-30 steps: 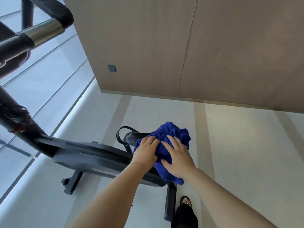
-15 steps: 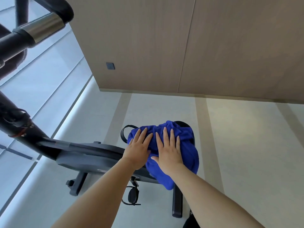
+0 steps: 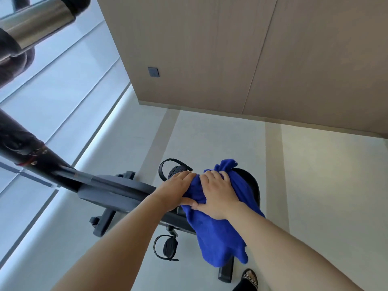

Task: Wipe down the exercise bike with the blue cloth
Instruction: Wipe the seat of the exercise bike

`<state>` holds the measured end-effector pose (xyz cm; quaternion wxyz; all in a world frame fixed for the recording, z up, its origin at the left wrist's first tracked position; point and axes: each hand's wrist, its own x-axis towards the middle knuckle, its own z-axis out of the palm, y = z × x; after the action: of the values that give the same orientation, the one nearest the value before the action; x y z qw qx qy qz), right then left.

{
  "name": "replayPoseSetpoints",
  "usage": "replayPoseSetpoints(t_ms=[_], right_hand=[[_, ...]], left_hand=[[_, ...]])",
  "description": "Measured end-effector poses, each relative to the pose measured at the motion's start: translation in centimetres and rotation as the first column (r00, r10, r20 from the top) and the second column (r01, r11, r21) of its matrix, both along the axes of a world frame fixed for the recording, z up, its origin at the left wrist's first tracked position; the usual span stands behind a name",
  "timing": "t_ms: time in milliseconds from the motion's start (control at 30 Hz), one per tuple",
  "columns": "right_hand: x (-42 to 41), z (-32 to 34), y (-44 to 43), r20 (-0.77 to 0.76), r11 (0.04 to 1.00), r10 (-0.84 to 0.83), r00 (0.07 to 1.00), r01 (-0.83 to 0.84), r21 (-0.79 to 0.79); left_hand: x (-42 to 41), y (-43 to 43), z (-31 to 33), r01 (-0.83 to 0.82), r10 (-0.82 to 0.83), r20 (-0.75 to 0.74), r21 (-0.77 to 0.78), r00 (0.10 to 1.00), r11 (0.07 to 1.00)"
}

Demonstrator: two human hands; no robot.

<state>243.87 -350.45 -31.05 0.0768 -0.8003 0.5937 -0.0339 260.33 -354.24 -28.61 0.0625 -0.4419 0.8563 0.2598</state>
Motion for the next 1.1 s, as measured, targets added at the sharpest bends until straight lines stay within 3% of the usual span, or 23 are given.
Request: replayPoseSetpoints(t_ms=[133,267,433,567,733,933,1100], right_hand=[[-0.3,0.0,0.5,-0.008,0.999,0.035,0.999,-0.035,0.001],[-1.8,-0.2,2.4,0.084,1.0,0.027,0.996,-0.026,-0.006],[-4.9,-0.6,4.3,0.162,0.993,-0.116,0.98,0.117,0.004],[-6.5,-0.5,2.9,0.215,0.979,-0.205,0.955,0.199,0.049],[-8.6,-0.3,-0.2,0.317,0.958,-0.276,0.907,0.235,0.164],[-9.7,-0.7,-3.4,0.393,0.885,-0.397,0.83,0.231,0.405],[-9.7,-0.6,-3.4,0.424,0.898,-0.377,0.823,0.214,0.384]], left_hand=[[0.1,1.1,-0.3,-0.032,0.029,-0.035,-0.069,0.999,0.997],[-0.3,2.9,-0.9,-0.08,0.079,-0.012,-0.213,0.997,0.974],[-4.3,4.1,-1.2,-0.126,0.149,0.056,-0.29,0.987,0.949],[-7.8,3.8,-1.4,-0.257,0.288,0.031,-0.365,0.957,0.895],[-11.6,1.7,-1.6,-0.396,0.425,0.023,-0.32,0.905,0.861],[-13.5,-1.3,-2.9,-0.515,0.512,-0.06,-0.142,0.857,0.845],[-13.8,-1.2,-2.7,-0.535,0.53,-0.079,-0.183,0.844,0.825]])
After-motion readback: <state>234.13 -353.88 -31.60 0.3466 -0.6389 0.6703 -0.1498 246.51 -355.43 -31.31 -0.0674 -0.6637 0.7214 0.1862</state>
